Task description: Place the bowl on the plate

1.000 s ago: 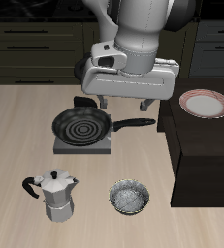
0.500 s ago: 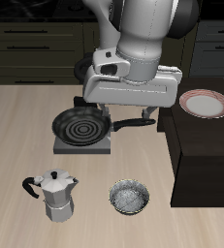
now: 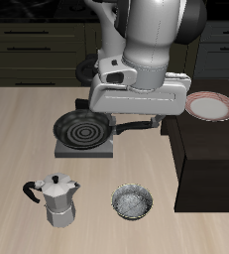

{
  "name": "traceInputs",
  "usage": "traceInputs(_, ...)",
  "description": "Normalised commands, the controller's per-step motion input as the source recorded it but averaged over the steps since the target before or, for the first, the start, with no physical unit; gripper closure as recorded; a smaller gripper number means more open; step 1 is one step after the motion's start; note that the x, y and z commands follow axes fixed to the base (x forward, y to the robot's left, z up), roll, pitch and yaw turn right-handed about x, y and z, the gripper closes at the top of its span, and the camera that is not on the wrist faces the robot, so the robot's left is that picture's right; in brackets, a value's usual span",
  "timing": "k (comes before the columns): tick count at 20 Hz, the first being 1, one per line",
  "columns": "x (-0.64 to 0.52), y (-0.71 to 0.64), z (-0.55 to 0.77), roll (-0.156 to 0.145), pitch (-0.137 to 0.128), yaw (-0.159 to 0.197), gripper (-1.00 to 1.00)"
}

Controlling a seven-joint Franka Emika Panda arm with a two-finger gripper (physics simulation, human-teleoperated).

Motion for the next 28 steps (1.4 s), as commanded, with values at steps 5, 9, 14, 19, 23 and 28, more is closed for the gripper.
traceInputs(5,-0.01,0.01,-0.08,0.055,0.014,0.022,-1.0)
traceInputs(9,0.02,-0.21,-0.1,-0.004,0.01,0.008,-1.0)
traceInputs(14,0.06,-0.14,-0.01,0.025,-0.017,0.03,-1.0)
traceInputs(19,0.09,-0.07,0.0,0.007,-0.009,0.001,-1.0)
traceInputs(23,0.15,-0.08,-0.11,0.023,-0.007,0.019,-1.0)
traceInputs(28,0.12,-0.07,-0.19,-0.003,0.022,0.003,-1.0)
